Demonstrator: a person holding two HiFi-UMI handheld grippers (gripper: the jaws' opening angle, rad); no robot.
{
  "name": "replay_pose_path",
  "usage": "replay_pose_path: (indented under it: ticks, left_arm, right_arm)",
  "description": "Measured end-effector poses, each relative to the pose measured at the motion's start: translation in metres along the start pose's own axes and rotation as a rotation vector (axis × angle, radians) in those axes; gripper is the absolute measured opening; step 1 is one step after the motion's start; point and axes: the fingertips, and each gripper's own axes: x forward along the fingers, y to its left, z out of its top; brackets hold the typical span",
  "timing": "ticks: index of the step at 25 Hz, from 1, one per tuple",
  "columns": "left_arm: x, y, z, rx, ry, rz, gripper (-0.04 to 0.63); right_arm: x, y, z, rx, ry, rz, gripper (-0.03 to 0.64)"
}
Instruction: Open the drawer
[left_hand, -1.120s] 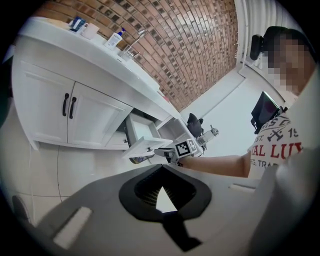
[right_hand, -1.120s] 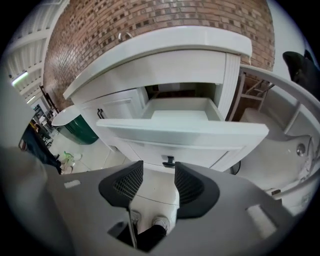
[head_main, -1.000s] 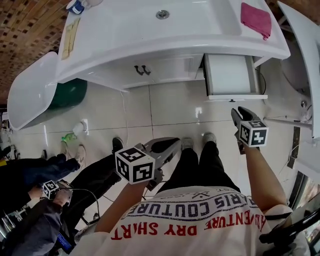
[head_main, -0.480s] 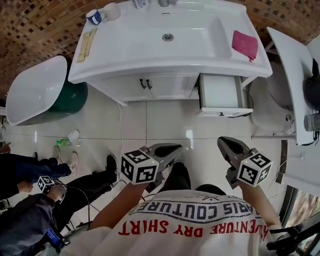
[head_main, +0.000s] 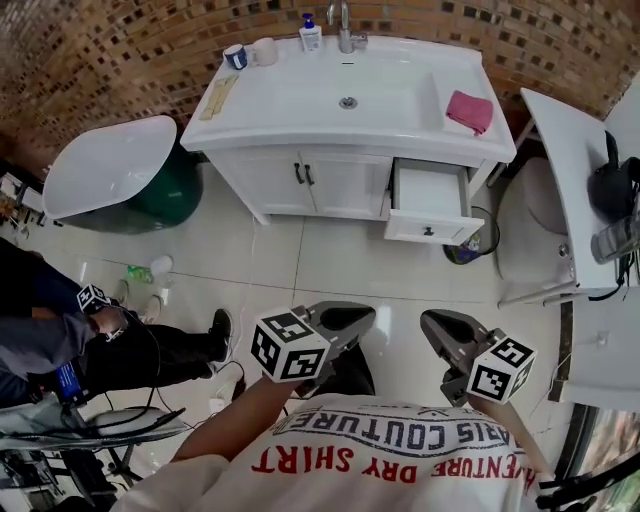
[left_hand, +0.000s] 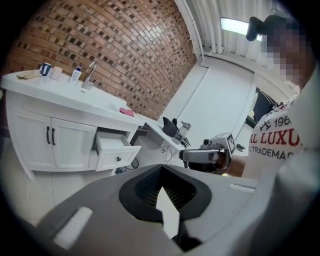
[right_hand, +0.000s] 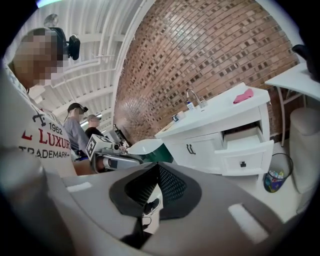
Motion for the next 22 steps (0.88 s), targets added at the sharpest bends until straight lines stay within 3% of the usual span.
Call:
replay_pose_path:
  ticks: [4,9,12,15,22]
  left_arm:
    - [0.008,-0.104,-0.058,0.025,-0.026,-0.029,-0.018]
    - [-0.009,-0.206,-0.137,-0.032,-0.028,-0.021,-0.018]
    - [-0.035,-0.229,-0.138,-0.044,-0.071,0.03,-0.018]
    - [-0.06,-0.248,-0.119,-0.003,-0.12,0.073,-0.018]
    - [-0.065,-0.275,-0.093,0.127,-0.128,0.042,-0.018]
  right_arm:
    - [-0.065,0.047,-0.041,-0.031,-0.031,0.05,0.006]
    - [-0.141,0.107,-0.092,-0.005,-0.028,0.1,0.006]
    - [-0.176,0.129,-0.103,0.004,-0.052,0.107,0.006]
    - [-0.201,0.153,-0.108,0.004,-0.065,0.109,0.006]
    - [-0.212,0.189,-0.094,-0.072,-0.104,0.088,0.006]
